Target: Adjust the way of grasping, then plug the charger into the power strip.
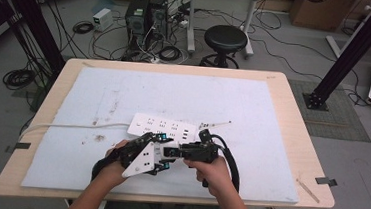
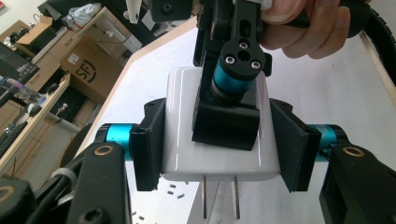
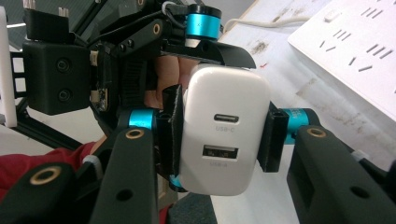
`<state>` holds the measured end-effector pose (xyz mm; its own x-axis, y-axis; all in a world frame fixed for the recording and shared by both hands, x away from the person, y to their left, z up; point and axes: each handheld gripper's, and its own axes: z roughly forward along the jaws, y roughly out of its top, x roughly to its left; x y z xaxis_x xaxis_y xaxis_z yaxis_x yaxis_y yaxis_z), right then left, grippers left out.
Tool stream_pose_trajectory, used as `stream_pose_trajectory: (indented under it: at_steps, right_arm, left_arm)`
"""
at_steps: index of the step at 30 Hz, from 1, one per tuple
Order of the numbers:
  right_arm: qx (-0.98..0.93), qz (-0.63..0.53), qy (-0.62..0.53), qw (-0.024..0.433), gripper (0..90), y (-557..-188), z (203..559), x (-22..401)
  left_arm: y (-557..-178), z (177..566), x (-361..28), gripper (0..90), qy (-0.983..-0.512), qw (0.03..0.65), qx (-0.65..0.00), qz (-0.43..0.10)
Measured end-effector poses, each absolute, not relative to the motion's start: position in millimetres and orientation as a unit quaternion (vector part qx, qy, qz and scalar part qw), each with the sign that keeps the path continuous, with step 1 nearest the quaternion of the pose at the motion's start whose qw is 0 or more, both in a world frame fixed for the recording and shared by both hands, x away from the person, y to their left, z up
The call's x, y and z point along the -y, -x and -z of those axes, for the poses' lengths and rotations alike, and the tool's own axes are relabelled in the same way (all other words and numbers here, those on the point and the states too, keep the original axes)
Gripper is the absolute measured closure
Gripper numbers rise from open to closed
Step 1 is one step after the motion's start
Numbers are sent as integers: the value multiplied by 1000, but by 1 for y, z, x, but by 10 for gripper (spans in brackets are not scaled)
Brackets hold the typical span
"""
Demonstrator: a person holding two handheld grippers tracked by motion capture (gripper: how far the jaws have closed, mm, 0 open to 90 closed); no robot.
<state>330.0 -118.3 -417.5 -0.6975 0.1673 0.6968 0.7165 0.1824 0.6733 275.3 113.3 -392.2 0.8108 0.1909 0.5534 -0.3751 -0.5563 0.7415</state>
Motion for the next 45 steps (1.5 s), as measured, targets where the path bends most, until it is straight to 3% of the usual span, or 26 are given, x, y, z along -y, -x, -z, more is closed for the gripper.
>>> stream_pose_trajectory:
  at_steps: [4, 7, 13, 25, 45]
  right_arm:
    - [731, 561, 306, 240, 627, -329, 417, 118]
    - [736, 556, 310, 229, 630, -330, 417, 120]
    - [742, 554, 315, 206, 629, -332, 416, 131]
    - [734, 574, 324, 165, 629, -336, 410, 150]
    - [733, 590, 314, 127, 630, -346, 405, 155]
  left_arm:
    - [-279, 392, -114, 402, -836, 474, 30, -274]
    - [-278, 387, -116, 304, -828, 491, 18, -270]
    - [-277, 376, -126, 220, -826, 499, -1, -262]
    - [-285, 352, -167, 219, -820, 504, -61, -266]
    - [-311, 353, -217, 219, -821, 488, -141, -263]
